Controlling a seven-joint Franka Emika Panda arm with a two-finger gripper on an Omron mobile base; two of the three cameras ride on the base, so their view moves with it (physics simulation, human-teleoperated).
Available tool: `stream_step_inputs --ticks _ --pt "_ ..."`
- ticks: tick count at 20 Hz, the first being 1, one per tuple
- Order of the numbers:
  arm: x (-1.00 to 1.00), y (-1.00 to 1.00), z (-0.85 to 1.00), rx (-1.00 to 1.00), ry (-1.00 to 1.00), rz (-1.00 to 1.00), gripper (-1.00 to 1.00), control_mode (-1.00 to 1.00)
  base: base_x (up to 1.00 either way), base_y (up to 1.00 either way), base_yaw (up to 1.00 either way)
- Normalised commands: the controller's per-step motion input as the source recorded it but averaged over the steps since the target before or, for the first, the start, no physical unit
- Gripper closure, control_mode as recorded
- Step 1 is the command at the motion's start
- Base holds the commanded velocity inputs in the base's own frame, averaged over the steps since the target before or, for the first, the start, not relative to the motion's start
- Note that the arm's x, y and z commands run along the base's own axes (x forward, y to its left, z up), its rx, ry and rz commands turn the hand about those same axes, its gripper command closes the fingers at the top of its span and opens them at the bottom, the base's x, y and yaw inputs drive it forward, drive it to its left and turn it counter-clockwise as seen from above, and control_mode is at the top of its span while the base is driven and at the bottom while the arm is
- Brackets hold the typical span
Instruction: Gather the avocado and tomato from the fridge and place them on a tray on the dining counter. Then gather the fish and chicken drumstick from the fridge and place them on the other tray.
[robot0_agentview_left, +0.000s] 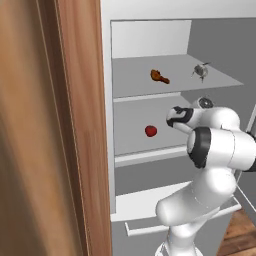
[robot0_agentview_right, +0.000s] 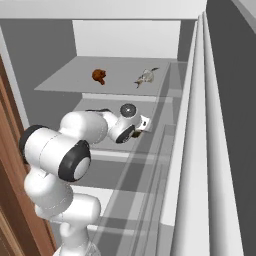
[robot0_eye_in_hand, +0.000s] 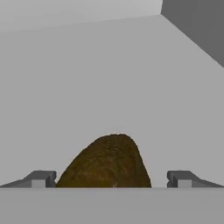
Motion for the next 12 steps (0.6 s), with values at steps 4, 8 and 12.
stream_step_inputs --ticks 4,8,12 --pt "0.12 0.00 -0.34 0.00 0.07 0.00 -1.00 -1.00 0.00 0.00 0.00" --pt "0.07 0.00 -0.34 0.00 0.04 0.00 -1.00 -1.00 0.00 0.00 0.00" --pt "-0.09 0.00 -0.50 0.00 0.09 0.00 1.00 -1.00 0.00 0.00 0.00"
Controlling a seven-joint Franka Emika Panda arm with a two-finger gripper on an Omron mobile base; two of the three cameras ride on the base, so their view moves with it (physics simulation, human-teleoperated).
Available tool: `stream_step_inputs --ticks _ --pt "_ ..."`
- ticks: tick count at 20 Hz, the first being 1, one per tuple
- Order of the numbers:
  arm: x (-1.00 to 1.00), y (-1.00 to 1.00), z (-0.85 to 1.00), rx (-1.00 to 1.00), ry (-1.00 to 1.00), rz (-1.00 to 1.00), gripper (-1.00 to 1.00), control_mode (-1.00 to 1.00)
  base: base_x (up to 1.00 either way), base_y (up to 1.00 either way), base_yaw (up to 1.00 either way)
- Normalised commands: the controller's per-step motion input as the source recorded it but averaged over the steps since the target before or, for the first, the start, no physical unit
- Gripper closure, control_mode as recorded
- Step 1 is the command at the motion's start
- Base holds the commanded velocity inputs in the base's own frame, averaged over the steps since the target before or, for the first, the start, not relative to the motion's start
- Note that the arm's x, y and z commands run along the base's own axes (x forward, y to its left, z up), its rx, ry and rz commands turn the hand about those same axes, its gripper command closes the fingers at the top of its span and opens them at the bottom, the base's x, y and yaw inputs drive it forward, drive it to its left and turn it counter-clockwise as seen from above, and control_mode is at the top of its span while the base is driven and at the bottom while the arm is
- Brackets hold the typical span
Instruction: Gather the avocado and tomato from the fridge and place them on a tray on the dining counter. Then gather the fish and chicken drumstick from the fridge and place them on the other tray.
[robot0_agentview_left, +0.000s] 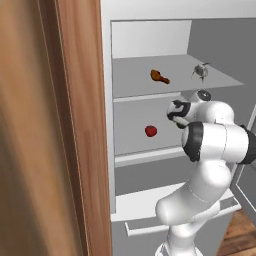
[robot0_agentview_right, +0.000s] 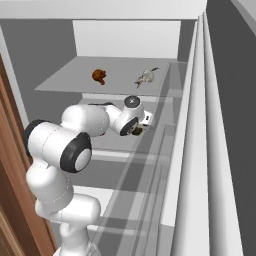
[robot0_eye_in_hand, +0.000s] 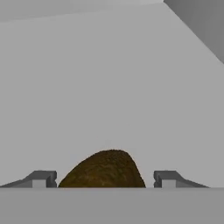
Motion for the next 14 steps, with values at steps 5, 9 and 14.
stream_step_inputs --ticks 5,9,14 --pt "-0.37 0.05 -0.68 0.00 0.18 0.00 1.00 -1.00 0.00 0.00 0.00" --pt "-0.39 0.05 -0.80 0.00 0.14 0.00 1.00 -1.00 0.00 0.00 0.00" --pt "-0.87 -0.04 -0.08 0.10 -0.24 0.00 1.00 -1.00 0.00 0.00 0.00"
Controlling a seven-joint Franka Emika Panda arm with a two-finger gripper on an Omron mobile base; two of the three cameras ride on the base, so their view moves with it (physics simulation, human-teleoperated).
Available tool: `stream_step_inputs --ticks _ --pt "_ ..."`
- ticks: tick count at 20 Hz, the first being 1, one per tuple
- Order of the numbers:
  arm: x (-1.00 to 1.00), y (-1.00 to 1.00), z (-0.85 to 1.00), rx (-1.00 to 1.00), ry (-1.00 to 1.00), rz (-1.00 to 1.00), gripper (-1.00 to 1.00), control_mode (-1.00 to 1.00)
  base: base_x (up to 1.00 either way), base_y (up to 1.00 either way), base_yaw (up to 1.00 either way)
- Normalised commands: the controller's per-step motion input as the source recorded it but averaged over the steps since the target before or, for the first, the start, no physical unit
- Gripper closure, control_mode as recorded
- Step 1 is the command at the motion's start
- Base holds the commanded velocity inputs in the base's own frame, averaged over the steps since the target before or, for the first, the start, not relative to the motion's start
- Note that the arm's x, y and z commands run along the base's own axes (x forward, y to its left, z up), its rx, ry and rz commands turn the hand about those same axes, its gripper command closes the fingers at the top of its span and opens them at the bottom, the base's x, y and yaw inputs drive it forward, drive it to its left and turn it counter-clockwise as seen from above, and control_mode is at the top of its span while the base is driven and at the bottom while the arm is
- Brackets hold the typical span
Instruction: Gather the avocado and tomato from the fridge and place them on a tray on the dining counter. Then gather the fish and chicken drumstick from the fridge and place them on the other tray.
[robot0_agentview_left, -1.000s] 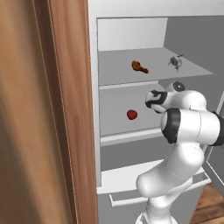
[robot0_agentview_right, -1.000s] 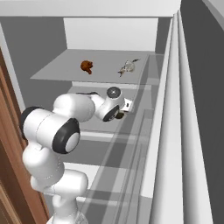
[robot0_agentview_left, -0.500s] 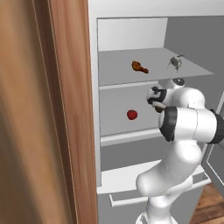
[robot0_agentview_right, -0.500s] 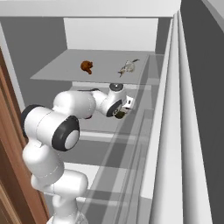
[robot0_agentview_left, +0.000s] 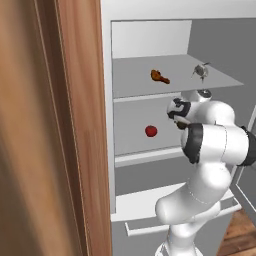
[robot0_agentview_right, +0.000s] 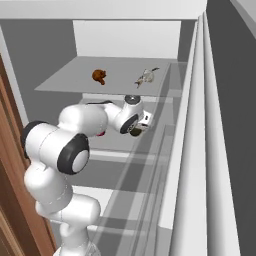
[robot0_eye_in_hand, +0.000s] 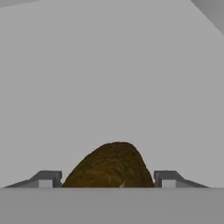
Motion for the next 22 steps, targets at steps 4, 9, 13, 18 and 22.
stream_step_inputs --ticks 4,9,13,18,22 --pt "-1.00 -0.06 0.12 0.10 -0.36 0.00 1.00 -1.00 0.00 0.00 0.00" --pt "-1.00 -0.21 0.32 0.12 -0.24 0.00 1.00 -1.00 0.00 0.00 0.00" --pt "-0.97 -0.01 0.90 0.01 -0.09 0.00 1.00 -1.00 0.00 0.00 0.00" --pt "-0.72 0.26 1.00 -0.04 0.00 0.00 1.00 -1.00 0.00 0.00 0.00" --pt "-0.66 0.36 1.00 -0.15 0.04 0.00 1.00 -1.00 0.00 0.00 0.00"
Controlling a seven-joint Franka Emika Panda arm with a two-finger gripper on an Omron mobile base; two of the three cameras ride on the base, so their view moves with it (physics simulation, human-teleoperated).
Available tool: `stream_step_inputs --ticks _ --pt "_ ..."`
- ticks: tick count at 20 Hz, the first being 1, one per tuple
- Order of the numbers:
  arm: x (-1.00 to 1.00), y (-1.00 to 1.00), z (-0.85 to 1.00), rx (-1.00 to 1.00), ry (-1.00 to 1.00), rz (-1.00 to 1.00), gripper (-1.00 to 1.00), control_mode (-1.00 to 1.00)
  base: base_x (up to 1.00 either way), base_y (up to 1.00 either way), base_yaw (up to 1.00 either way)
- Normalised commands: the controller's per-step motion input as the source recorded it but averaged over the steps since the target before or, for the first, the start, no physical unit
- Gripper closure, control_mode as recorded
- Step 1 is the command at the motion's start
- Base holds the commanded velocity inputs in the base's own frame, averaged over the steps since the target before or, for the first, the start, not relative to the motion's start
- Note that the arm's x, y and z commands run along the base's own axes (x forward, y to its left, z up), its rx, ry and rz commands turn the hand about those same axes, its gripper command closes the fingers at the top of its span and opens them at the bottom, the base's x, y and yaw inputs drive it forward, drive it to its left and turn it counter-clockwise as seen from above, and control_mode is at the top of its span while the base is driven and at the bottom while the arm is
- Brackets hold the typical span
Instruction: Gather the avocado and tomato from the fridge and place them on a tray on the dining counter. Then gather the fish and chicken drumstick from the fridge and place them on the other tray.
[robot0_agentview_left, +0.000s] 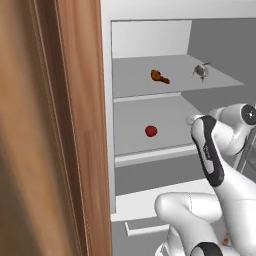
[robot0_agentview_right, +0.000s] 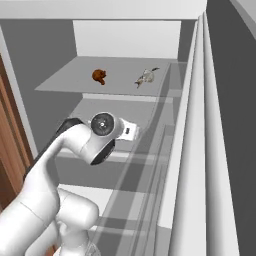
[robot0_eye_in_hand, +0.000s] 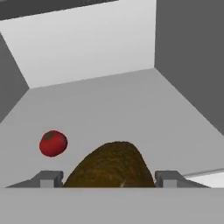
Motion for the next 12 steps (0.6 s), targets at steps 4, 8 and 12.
stream_step_inputs --ticks 4,8,12 --pt "-0.71 0.03 0.98 -0.11 0.07 -0.01 1.00 -1.00 0.00 0.00 0.00" --pt "-0.79 0.11 0.79 -0.06 0.03 0.00 1.00 -1.00 0.00 0.00 0.00" --pt "-1.00 0.19 0.39 0.00 -0.12 0.00 1.00 -1.00 0.00 0.00 0.00"
